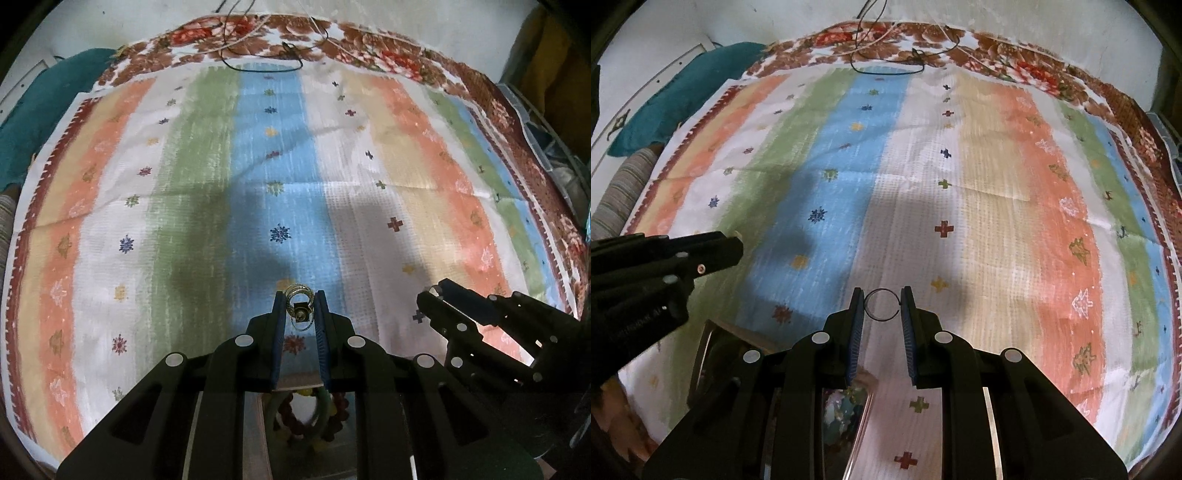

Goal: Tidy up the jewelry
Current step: 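Carry the gold charm with the left tool while the right tool carries the silver ring to the tin, then lower both tools into the tin and open them to release the charm and ring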

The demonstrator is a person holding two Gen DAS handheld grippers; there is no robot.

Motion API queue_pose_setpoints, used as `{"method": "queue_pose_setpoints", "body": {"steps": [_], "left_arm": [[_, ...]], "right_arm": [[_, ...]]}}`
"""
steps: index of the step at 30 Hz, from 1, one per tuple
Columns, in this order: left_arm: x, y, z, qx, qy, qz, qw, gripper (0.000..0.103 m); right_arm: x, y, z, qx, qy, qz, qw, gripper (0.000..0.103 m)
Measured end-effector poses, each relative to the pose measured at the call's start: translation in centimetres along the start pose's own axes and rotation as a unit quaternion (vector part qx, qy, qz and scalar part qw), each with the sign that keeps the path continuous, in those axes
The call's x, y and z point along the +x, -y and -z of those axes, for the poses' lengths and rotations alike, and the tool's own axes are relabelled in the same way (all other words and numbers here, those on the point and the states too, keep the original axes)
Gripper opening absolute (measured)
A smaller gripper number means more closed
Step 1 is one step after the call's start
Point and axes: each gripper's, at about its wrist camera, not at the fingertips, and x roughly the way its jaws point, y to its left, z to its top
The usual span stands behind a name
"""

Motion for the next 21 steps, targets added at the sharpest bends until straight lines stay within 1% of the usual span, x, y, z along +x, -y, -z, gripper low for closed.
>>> {"method": "queue_pose_setpoints", "body": {"steps": [7, 11, 15, 21], "left_arm": [[-2.3, 0.7, 1.6, 0.017, 0.017, 0.003, 0.9997, 0.015], [-3.8, 0.9, 2.5, 0.019, 0.029, 0.015, 0.9993, 0.015], [-5.1, 1.2, 3.6, 0.026, 0.041, 0.02, 0.9986, 0.015], [-6.6, 1.4, 4.9, 0.024, 0.051, 0.031, 0.9979, 0.015]], "right_arm": [[-2.3, -0.8, 1.1, -0.006, 0.02, -0.005, 1.0, 0.021], [-3.6, -1.5, 1.7, -0.011, 0.033, -0.011, 0.999, 0.021], [-4.7, -1.9, 2.4, -0.015, 0.044, -0.016, 0.999, 0.021], [-6.5, -2.6, 3.7, -0.021, 0.06, -0.029, 0.998, 0.021]]}}
